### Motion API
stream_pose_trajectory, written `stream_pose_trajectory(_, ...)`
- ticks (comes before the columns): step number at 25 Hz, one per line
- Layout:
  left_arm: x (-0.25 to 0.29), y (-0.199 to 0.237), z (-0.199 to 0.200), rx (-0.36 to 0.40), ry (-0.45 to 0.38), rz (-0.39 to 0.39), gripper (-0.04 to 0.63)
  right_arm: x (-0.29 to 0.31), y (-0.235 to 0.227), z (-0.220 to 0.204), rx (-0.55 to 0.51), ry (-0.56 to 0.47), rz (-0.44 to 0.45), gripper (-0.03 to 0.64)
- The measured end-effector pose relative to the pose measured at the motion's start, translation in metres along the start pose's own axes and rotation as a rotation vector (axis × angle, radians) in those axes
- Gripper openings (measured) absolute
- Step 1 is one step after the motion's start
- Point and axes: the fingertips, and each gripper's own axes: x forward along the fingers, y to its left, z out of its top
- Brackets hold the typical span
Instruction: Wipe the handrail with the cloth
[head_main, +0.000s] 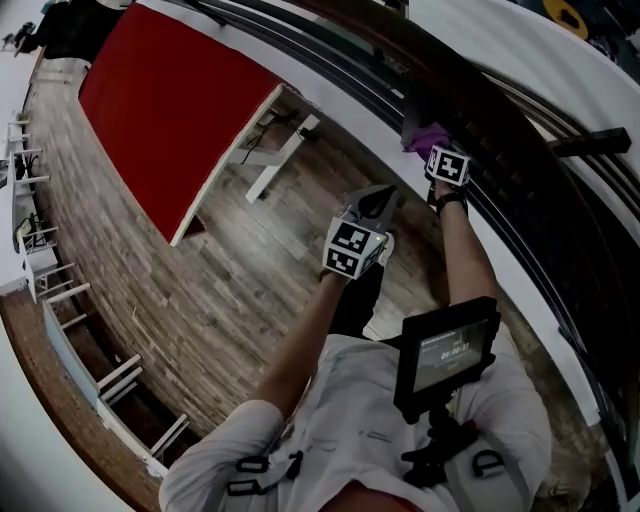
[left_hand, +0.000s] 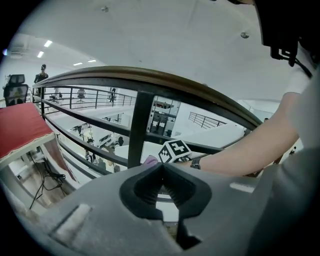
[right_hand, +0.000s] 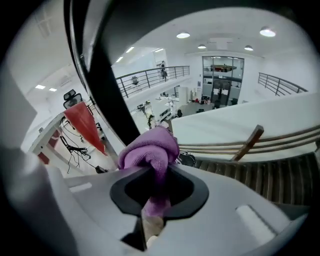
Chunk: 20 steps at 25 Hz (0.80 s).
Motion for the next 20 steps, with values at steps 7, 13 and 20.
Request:
stream_pose_trajectory(7,0.031,-0.061,-0.017,0.065,0.055,-0.116,-0.002,-0.036,-0.057,-0.063,0.013,0.038,-0.013,0.048)
stream_pose_trajectory(13,0.059,-0.145,-0.03,0.118,0.114,-0.241,-0.002,-0.065,-0.104,-0.1,0.001,0.022,0.008,0.048)
stream_pose_trajectory(20,0.087,-0.252,-0.073,0.202,0.205,-0.399,-0.002,-0.122,-0.214,-0.15,0.133,-0.048,-0.071,0.048)
